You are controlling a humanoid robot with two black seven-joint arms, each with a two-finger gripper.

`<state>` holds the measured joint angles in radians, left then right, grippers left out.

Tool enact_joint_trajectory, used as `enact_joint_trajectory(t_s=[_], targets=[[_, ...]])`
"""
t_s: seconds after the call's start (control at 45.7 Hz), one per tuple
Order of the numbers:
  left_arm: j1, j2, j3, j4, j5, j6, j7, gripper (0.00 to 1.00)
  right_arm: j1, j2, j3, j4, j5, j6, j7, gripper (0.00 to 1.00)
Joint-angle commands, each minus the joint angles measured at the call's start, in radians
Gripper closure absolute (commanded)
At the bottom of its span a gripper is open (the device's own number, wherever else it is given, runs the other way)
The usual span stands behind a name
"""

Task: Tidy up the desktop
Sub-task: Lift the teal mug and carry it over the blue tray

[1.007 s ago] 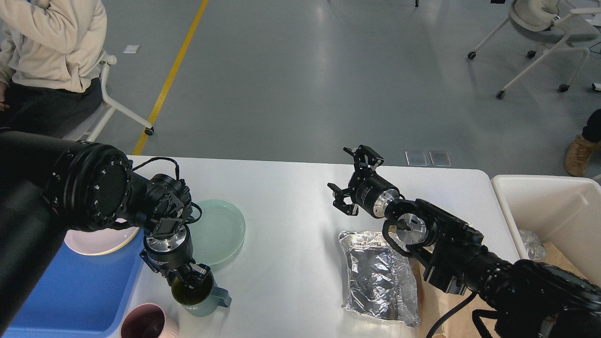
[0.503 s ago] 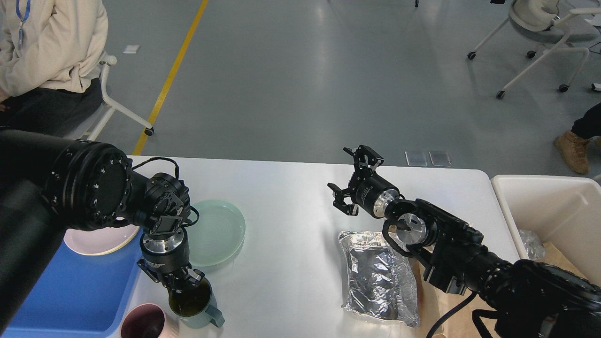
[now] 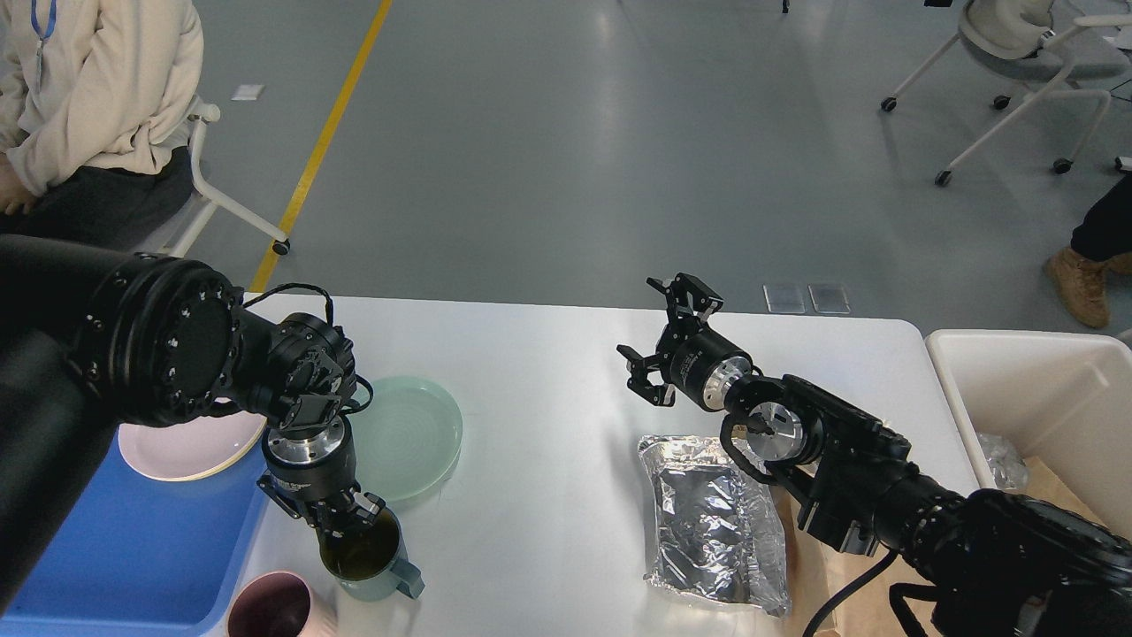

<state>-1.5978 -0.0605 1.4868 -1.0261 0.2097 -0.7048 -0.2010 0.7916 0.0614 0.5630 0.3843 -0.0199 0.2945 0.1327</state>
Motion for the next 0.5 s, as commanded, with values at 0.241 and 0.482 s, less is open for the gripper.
enact_joint_trajectory(t_s=[0.241, 0.482], targets=[[-0.215, 0.039, -0.017, -0.005, -0.029, -0.243, -0.011, 1.00, 0.000, 0.000, 0.000, 0.001, 0.000, 0.000, 0.001, 0.00], [-0.381, 0.062, -0.029, -0.015, -0.056, -0.255, -0.012, 1.00, 0.000, 0.000, 0.000, -0.001, 0.000, 0.000, 0.001, 0.00]])
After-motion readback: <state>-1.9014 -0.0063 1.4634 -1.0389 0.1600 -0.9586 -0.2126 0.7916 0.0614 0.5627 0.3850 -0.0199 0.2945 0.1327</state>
